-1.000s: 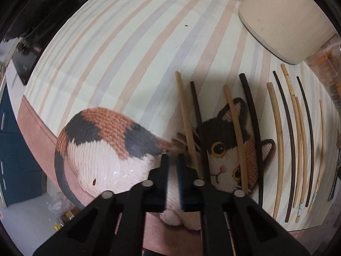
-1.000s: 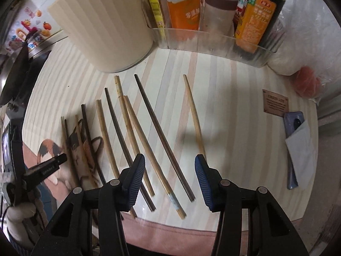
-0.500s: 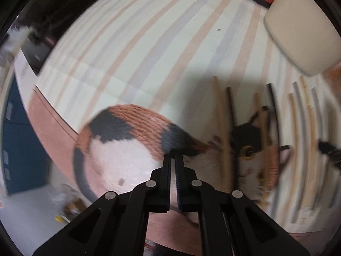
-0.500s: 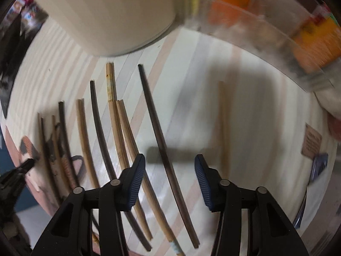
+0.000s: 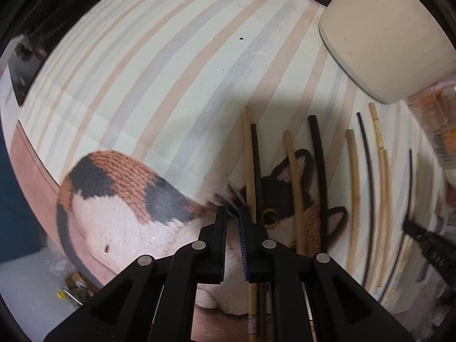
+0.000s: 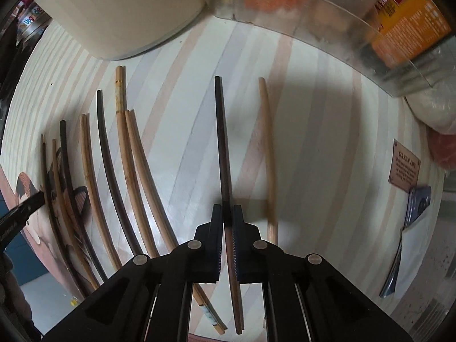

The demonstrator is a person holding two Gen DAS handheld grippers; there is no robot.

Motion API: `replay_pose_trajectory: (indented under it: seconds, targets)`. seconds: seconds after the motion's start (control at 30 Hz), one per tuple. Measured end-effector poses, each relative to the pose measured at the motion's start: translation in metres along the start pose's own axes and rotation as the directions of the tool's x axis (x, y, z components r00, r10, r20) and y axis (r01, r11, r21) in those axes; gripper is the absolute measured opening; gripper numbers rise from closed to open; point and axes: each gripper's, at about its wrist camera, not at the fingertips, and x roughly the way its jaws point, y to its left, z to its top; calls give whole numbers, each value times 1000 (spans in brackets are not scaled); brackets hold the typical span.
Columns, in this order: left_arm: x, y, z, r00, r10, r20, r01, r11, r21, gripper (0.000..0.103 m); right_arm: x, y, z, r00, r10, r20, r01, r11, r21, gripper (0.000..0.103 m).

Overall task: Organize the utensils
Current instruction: 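Lift both held chopsticks upright off the cat mat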

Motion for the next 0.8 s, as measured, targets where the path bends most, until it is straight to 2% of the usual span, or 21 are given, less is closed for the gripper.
replay_pose_trajectory:
  seconds: [0.07,0.17,0.23,0.33,0.4,0.63,0.7,0.8]
  targets:
    - [-5,5,4,999,-44,-2,44,999,-28,9,-1,-7,-2,1000,17,-8,-17,1000,16,6]
    - [-5,2,-2,998,-67,-2,67,997,-35,9,-4,-17,-4,999,46,-14,-46,998,41,6]
    - [-10,4,-1,998,-64,4,64,998,-25,9,-1,-27,-1,998,55,-15,-54,997,48,6]
    - [-2,-12,16,999,-34,11,34,999,2,9,7,-30,1,998,59,-14,-58,997,52,6]
    - [0,-25,25,999,-43,1,43,999,9,9,7,-38,8,998,58,-17,-57,997,53,6]
    - [2,-32,24,1000,-11,22,10,998,54,10,19,-20,9,999,46,-18,-45,998,53,6]
    - [-3,-51,13,999,21,28,-23,998,62,11,20,-11,10,999,36,-21,-35,998,47,6]
    - [6,-40,-1,999,15,34,-18,997,72,9,20,-7,11,999,25,-24,-24,999,41,6]
